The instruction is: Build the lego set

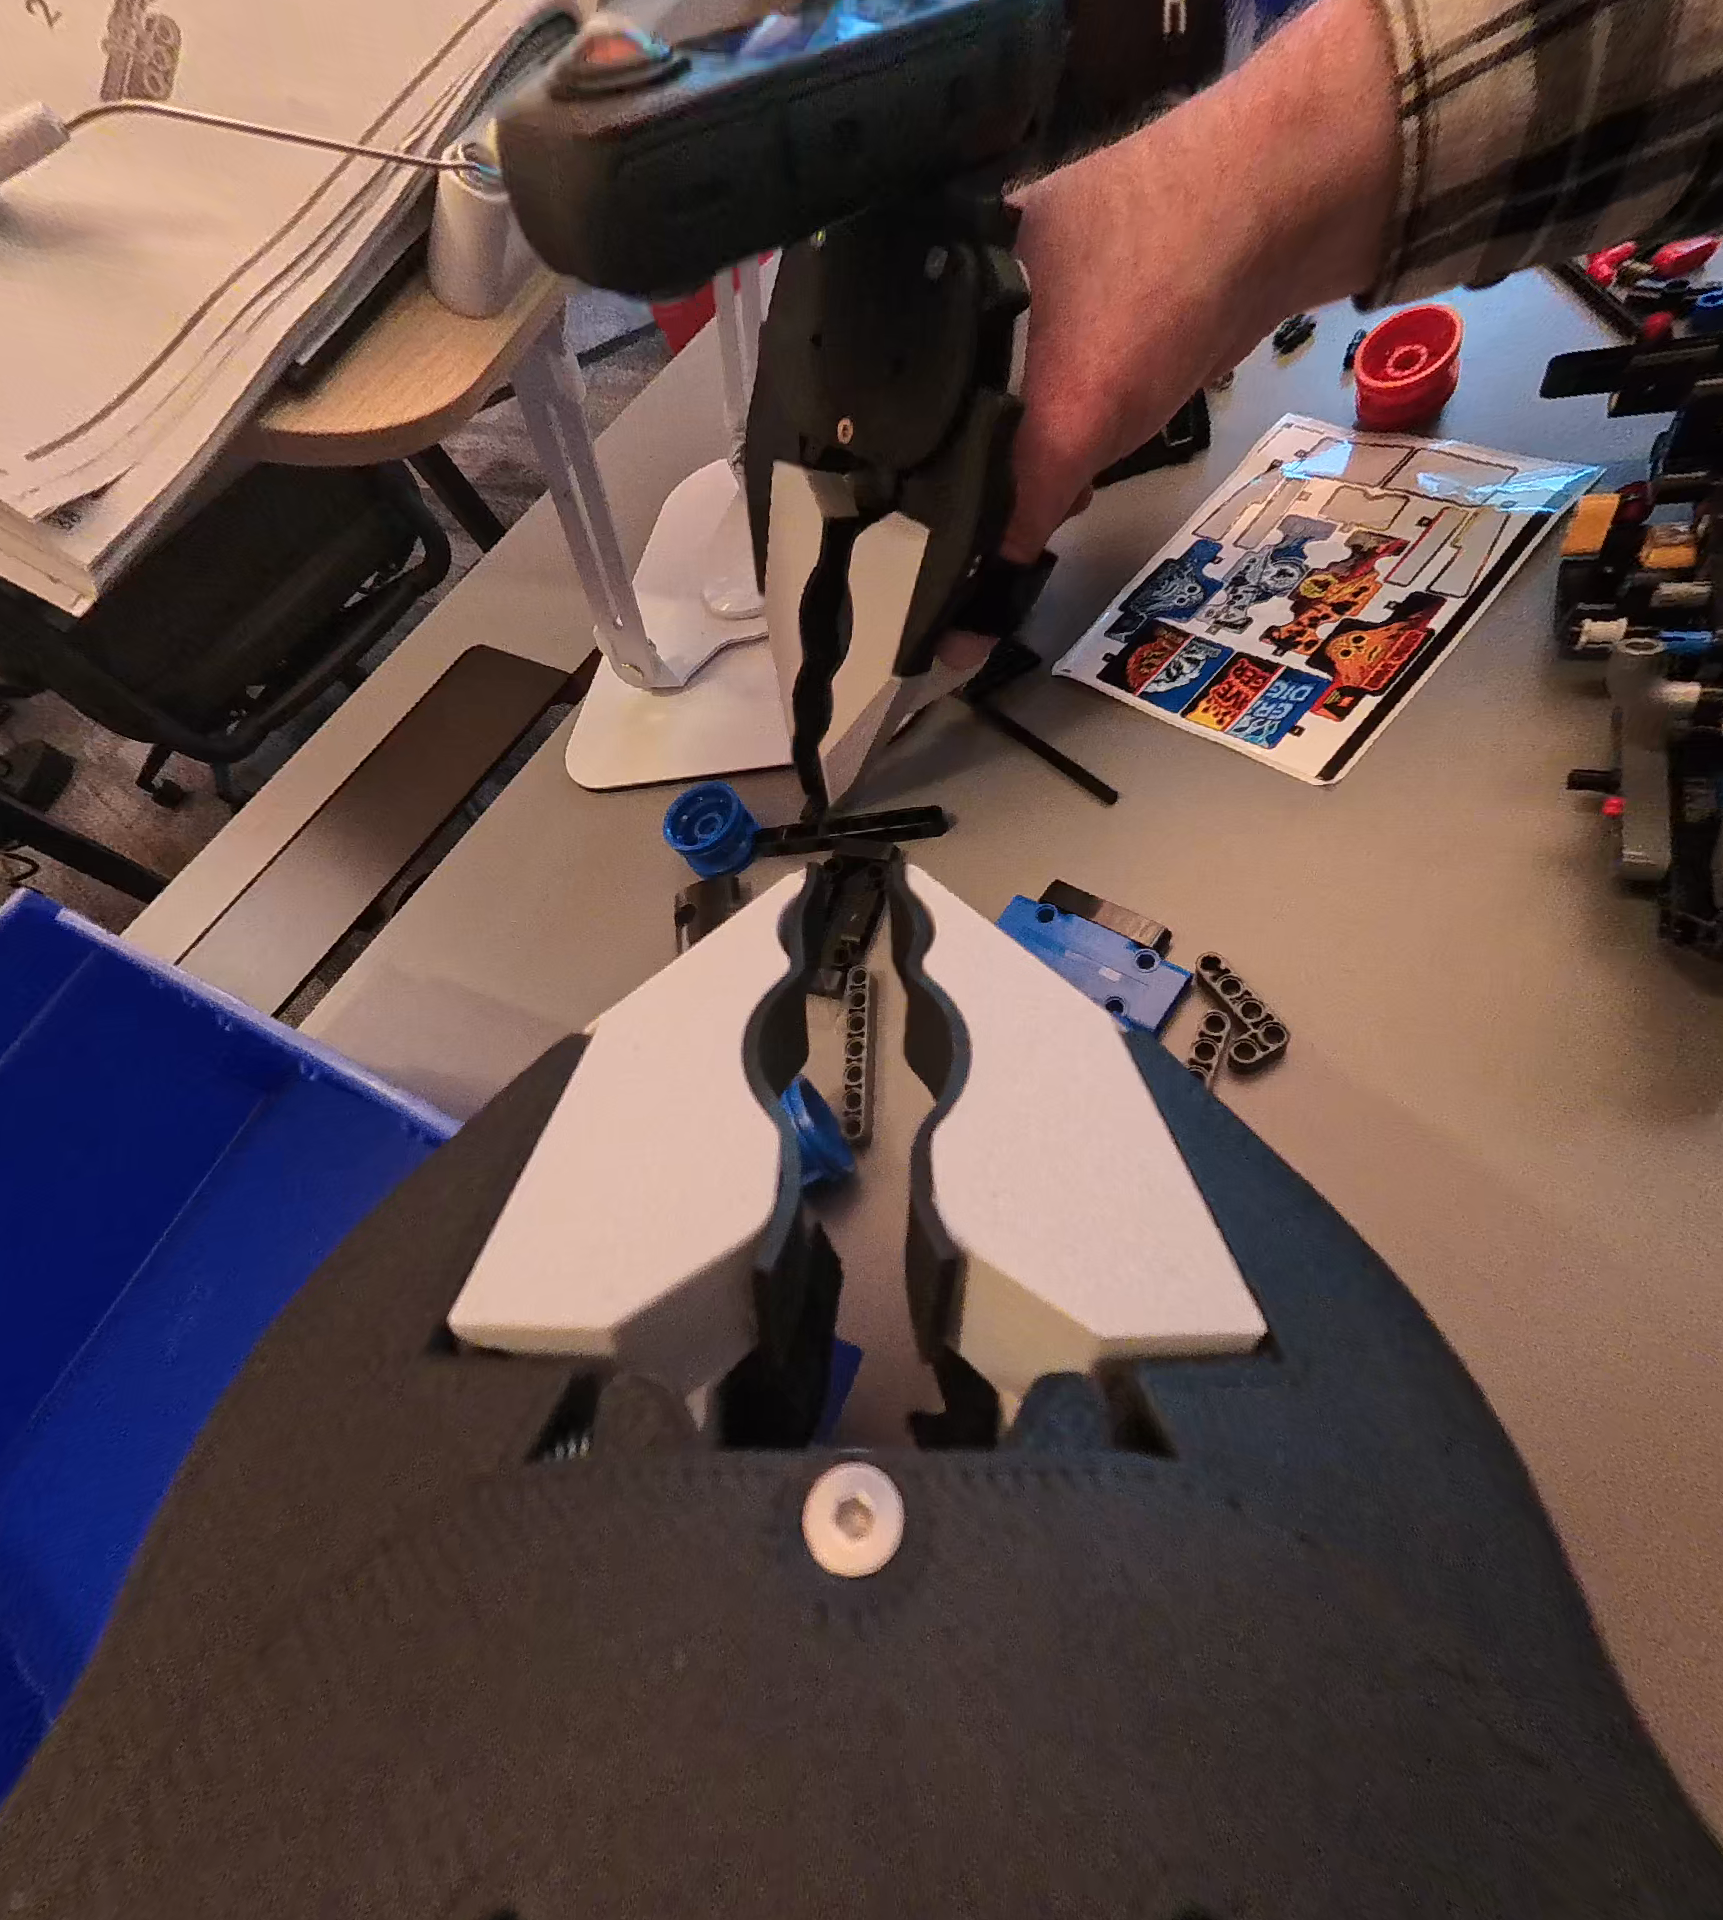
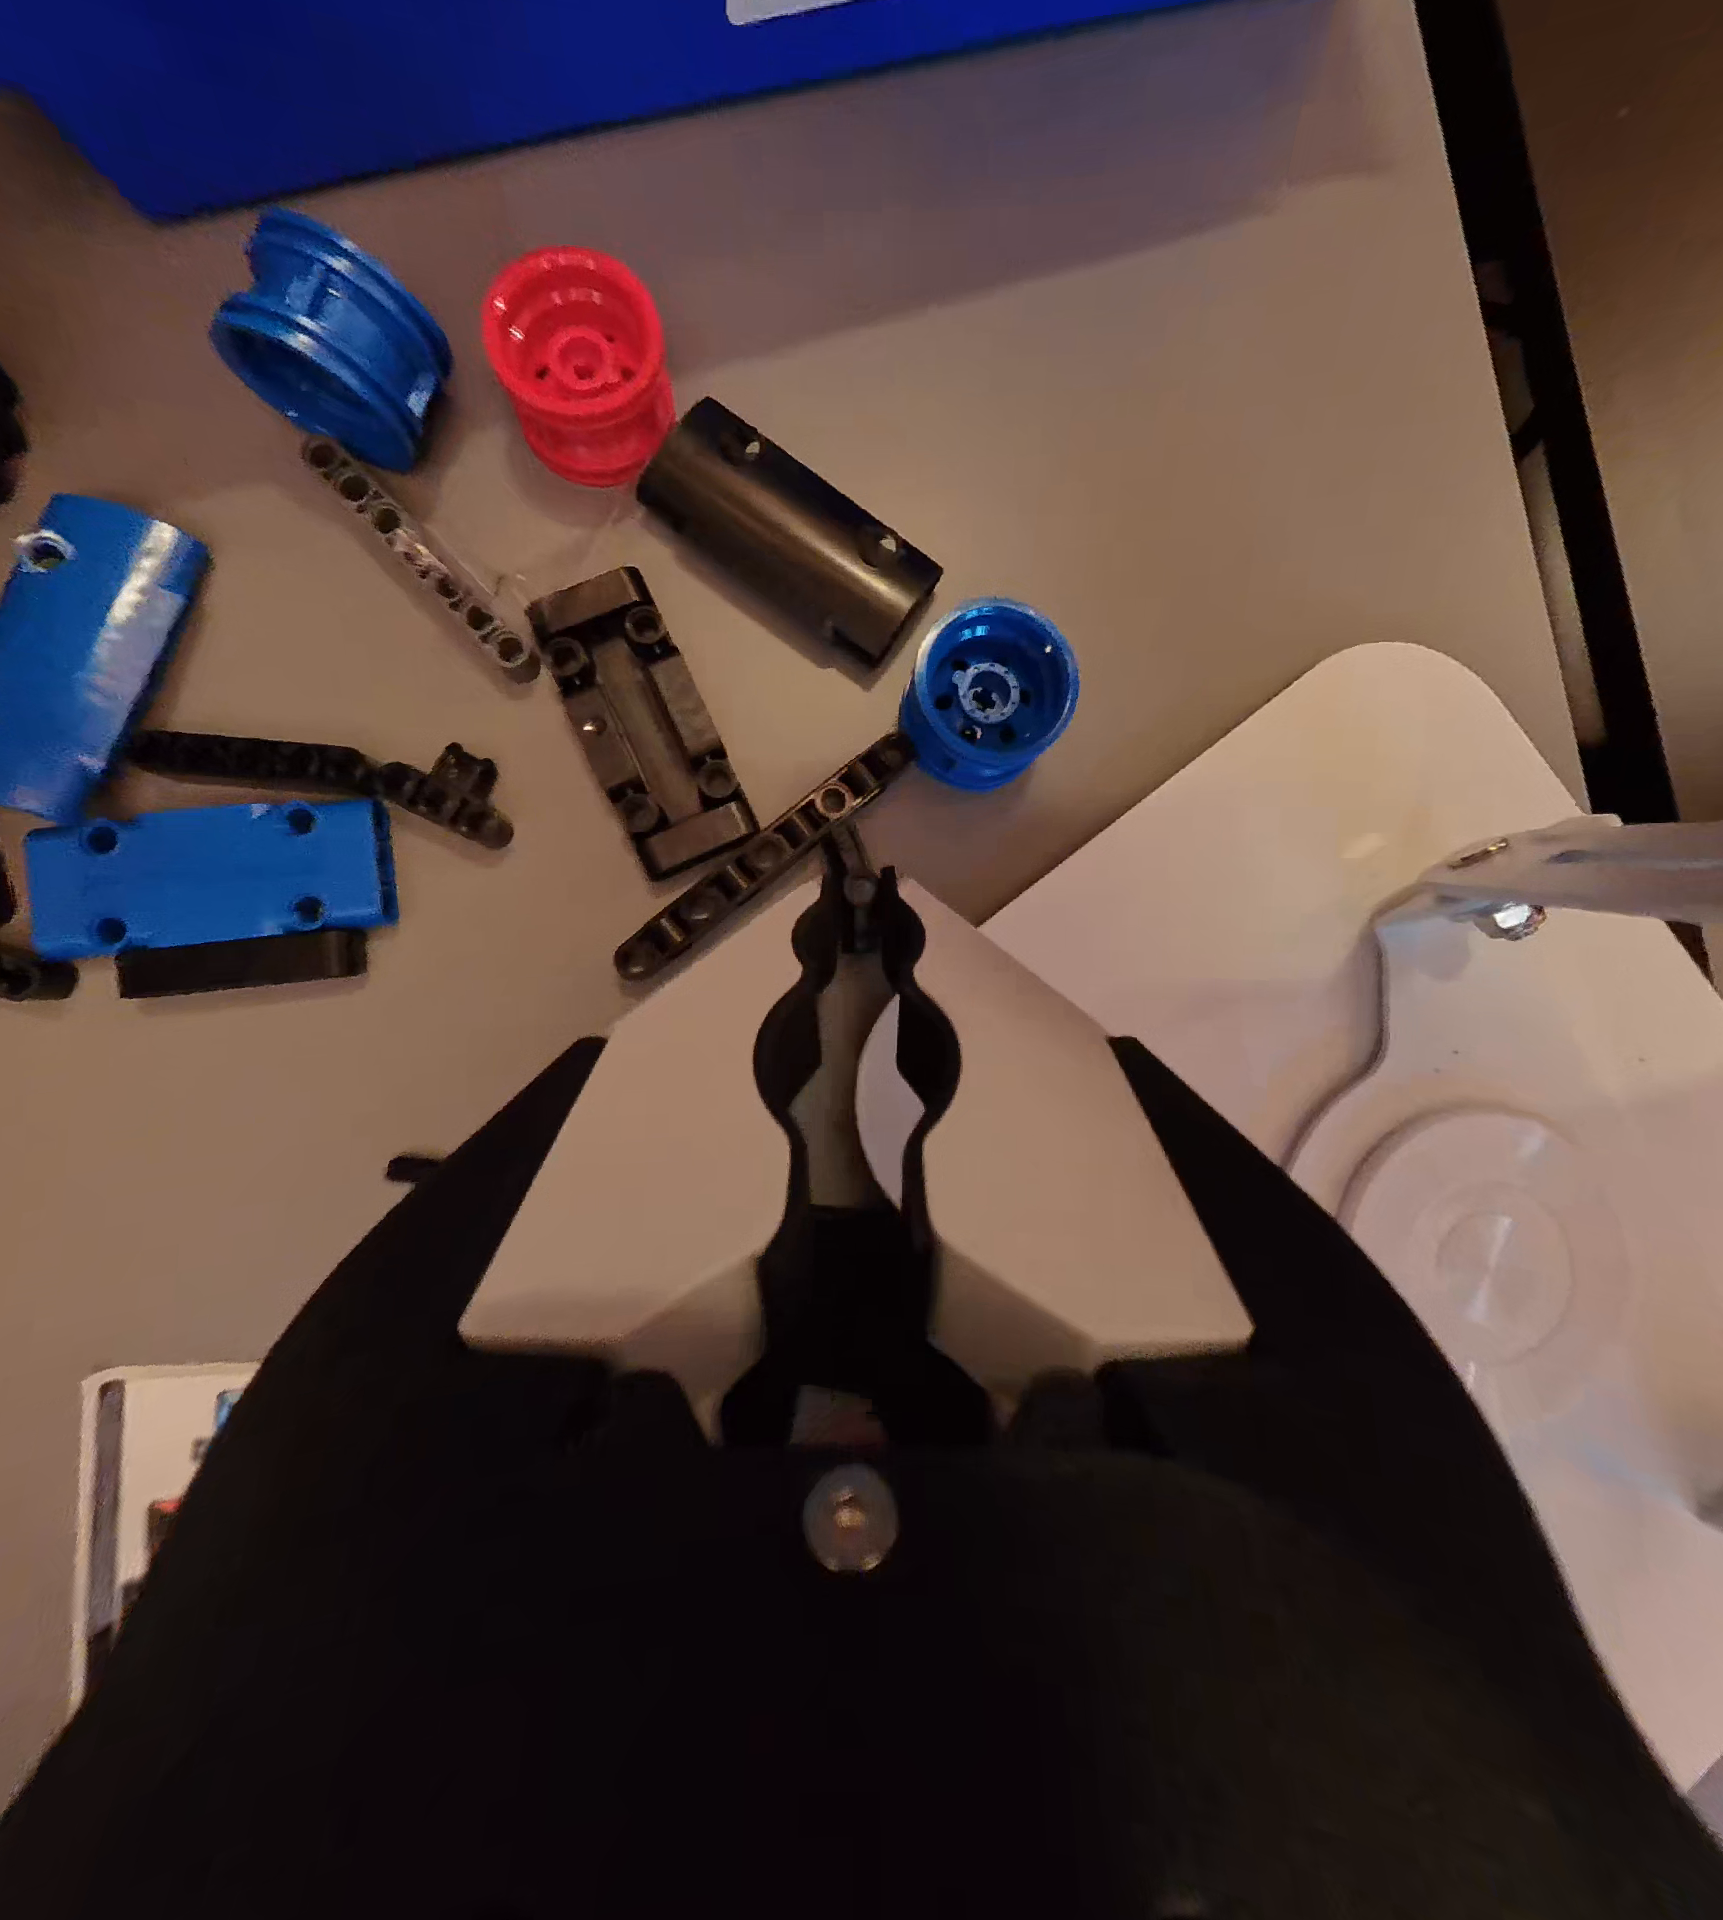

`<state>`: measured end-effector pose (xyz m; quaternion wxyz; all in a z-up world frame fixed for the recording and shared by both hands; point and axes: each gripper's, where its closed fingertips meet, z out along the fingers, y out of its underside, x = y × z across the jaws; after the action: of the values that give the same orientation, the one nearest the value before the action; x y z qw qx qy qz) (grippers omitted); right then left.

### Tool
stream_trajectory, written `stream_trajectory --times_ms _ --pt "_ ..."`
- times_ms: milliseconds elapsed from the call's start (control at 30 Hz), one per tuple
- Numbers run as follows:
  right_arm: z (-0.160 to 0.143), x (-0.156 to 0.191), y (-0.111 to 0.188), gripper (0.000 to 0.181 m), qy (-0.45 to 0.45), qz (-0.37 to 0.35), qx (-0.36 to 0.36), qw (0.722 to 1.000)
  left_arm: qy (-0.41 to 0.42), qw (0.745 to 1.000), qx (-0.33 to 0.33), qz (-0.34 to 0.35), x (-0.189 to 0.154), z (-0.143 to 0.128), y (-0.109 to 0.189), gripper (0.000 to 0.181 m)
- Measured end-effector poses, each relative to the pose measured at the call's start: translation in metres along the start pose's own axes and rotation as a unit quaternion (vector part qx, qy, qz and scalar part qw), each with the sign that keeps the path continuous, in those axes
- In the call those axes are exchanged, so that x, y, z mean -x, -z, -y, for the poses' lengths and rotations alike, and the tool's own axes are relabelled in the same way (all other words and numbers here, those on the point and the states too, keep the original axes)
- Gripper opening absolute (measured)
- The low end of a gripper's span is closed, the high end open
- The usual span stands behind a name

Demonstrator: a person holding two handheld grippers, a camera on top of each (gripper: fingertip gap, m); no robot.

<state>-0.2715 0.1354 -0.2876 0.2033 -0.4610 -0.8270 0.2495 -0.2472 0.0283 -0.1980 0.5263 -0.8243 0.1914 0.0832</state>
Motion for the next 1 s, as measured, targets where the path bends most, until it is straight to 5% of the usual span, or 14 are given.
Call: stream_trajectory --times_ms 367,567,700,1000 --pt "0.030 0.045 0.092 0.005 0.045 -0.025 -0.111 0.993 0.035 0.998 -0.040 -0.020 -0.020 0.027 -0.011 0.024" --pt "0.039 0.070 0.141 0.005 0.142 -0.153 -0.154 0.966 0.092 0.990 -0.081 -0.064 -0.041 0.054 -0.022 0.027" --pt "0.037 0.084 0.156 0.005 0.239 -0.261 -0.144 0.924 0.102 0.983 -0.127 -0.088 -0.054 0.070 -0.021 0.028" --pt "0.043 0.113 0.161 0.004 0.331 -0.326 -0.159 0.871 0.152 0.957 -0.189 -0.160 -0.077 0.092 -0.015 0.016"
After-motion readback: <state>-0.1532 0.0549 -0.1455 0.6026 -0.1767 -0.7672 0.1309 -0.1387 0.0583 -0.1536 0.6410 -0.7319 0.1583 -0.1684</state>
